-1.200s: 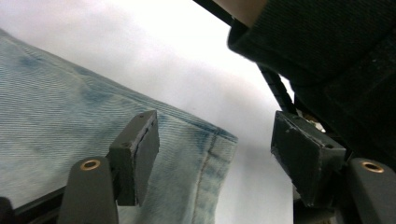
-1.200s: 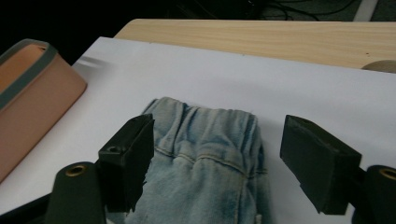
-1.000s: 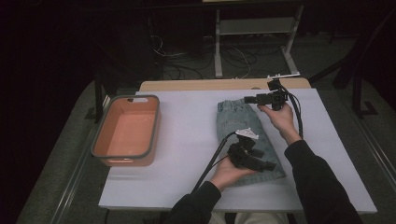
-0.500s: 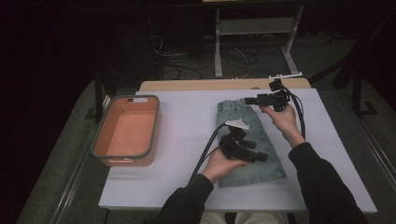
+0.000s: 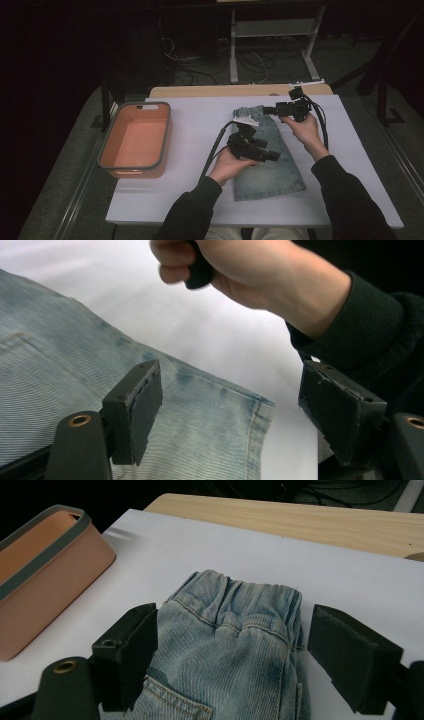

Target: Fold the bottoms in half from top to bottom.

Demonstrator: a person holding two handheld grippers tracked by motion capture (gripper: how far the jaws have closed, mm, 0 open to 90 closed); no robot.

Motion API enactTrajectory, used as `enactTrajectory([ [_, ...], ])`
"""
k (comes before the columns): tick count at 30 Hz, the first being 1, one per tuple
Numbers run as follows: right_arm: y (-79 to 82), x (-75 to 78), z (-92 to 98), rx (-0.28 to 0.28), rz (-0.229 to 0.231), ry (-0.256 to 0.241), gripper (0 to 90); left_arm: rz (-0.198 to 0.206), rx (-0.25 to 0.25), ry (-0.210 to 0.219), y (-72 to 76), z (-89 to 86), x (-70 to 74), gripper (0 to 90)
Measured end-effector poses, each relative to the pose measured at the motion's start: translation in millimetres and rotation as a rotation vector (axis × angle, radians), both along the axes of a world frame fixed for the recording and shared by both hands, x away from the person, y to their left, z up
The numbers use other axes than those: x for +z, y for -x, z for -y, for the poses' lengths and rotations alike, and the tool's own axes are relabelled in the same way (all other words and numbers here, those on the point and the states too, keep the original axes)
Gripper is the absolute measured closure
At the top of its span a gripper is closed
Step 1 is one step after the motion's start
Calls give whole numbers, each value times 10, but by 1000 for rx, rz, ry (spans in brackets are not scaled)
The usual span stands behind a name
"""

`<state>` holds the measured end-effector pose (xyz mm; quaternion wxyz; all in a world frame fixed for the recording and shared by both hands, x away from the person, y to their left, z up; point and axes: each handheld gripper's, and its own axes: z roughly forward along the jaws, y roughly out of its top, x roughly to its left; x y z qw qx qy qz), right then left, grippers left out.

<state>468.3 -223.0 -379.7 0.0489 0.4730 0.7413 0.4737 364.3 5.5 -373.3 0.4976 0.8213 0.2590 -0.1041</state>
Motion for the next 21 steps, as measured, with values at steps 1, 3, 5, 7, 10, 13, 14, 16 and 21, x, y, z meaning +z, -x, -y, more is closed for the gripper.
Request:
enactTrajectory([
  [1,2,-4,3,0,-3,1,201,1,5,1,-19,-16,15,253],
  [3,4,-11,13,0,-4,5,200,4,14,3,-53,-46,45,253],
  [5,8,-18,26,-3,-4,3,199,7,22,7,-86,-76,73,252],
  [7,10,-29,38,-6,-4,2,197,7,28,13,-114,-103,96,251],
  [10,10,-49,55,-9,-8,4,196,10,32,9,-155,-130,117,250],
  [13,7,-71,69,-11,-12,5,194,12,36,8,-202,-160,121,246],
  [14,6,-79,73,-12,-17,5,194,13,38,6,-215,-172,120,244],
  [16,3,-92,76,-14,-18,3,194,10,51,16,-250,-202,110,244],
  [21,-2,-121,83,-16,-23,1,193,13,65,17,-312,-251,92,244],
])
